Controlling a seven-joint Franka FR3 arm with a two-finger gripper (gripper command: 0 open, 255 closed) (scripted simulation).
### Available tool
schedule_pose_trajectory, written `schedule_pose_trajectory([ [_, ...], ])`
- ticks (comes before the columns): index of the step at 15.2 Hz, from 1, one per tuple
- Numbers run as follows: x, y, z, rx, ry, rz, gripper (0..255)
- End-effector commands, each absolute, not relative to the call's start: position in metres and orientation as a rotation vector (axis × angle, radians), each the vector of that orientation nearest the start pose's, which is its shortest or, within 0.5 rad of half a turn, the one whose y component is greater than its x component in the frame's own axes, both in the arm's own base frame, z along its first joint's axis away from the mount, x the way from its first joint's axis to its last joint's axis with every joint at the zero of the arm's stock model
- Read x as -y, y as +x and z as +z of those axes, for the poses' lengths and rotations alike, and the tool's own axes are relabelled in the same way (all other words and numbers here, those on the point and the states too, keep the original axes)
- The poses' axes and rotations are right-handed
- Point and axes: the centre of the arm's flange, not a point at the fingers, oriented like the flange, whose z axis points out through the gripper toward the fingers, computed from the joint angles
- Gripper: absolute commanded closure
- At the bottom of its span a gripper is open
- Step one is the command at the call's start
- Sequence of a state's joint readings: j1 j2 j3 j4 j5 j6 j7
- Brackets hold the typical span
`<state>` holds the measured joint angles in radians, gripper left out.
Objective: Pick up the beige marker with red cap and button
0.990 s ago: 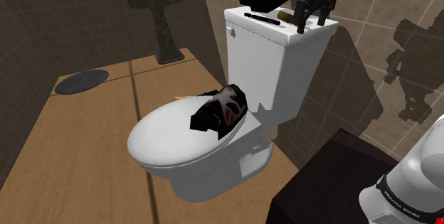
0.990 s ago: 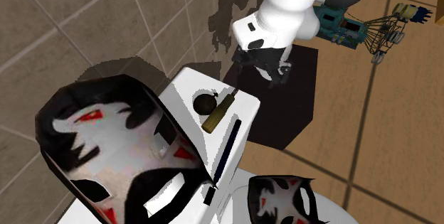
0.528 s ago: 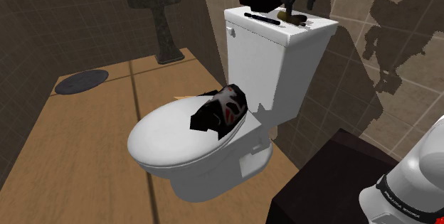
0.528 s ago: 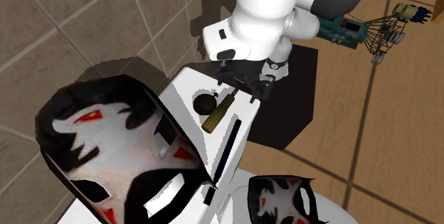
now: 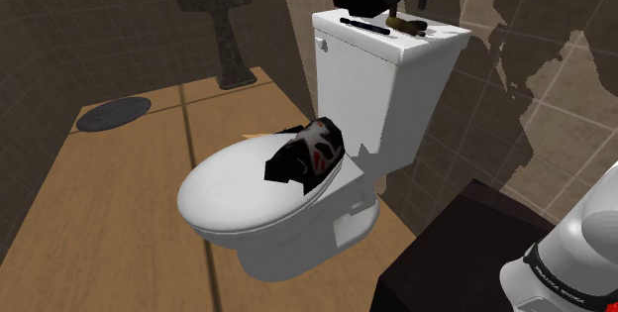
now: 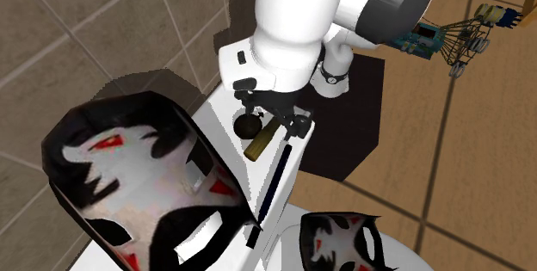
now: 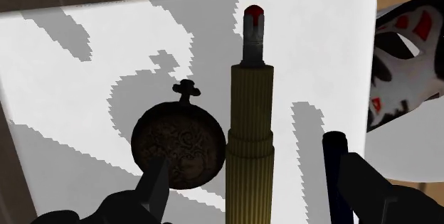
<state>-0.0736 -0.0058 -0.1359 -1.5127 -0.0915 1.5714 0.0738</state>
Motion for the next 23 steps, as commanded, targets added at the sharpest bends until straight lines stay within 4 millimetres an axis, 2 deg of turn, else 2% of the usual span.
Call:
schedule_pose_trajectory([
  [1, 0.125, 0.539, 0.646, -0.462, -3.202, -0.095, 0],
  [3, 0.125, 0.539, 0.632, -0.462, -3.202, -0.095, 0],
  [5, 0.125, 0.539, 0.632, -0.462, -3.202, -0.095, 0],
  [6, 0.125, 0.539, 0.632, -0.462, -3.202, -0.095, 255],
  [15, 0.125, 0.539, 0.632, -0.462, -3.202, -0.095, 255],
  [23, 0.125, 0.539, 0.674, -0.462, -3.202, -0.095, 255],
])
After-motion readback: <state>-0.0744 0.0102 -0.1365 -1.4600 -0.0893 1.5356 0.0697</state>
